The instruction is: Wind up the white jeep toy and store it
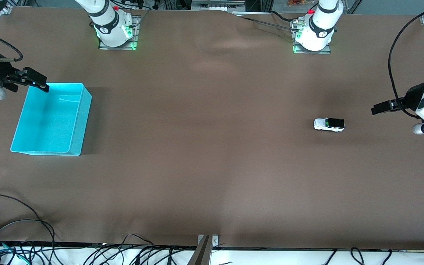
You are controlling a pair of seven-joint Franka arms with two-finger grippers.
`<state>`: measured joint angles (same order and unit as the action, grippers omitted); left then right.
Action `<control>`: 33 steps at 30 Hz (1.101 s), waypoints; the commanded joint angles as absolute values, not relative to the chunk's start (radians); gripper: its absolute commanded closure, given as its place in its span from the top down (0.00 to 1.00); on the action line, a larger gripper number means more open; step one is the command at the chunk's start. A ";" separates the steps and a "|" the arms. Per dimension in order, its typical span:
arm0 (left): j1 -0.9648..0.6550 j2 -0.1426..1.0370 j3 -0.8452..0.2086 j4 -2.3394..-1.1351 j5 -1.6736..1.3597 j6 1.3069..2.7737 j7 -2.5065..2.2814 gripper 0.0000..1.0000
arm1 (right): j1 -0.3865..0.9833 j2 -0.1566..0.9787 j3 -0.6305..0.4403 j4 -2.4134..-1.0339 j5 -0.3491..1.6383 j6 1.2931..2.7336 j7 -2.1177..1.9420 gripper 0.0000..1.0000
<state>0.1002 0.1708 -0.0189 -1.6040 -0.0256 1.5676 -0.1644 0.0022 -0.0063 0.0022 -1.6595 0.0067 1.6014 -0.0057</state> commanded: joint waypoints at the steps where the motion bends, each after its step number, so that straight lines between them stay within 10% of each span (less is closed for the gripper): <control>1: 0.100 0.187 -0.023 -1.598 -0.041 1.571 -0.326 1.00 | 0.002 -0.008 0.009 -1.644 -0.005 1.597 -0.002 1.00; 20: 0.098 0.232 -0.035 -1.624 -0.041 1.615 -0.929 1.00 | 0.002 -0.008 0.018 -1.632 -0.005 1.594 0.003 1.00; 33: 0.080 0.192 -0.038 -1.862 -0.008 1.874 -1.307 1.00 | 0.002 -0.006 0.020 -1.632 -0.006 1.591 0.003 1.00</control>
<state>0.0851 0.2352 -0.0398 -1.7486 -0.0255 1.7690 -1.1662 0.0017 -0.0064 0.0128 -1.6472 0.0068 1.6014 -0.0052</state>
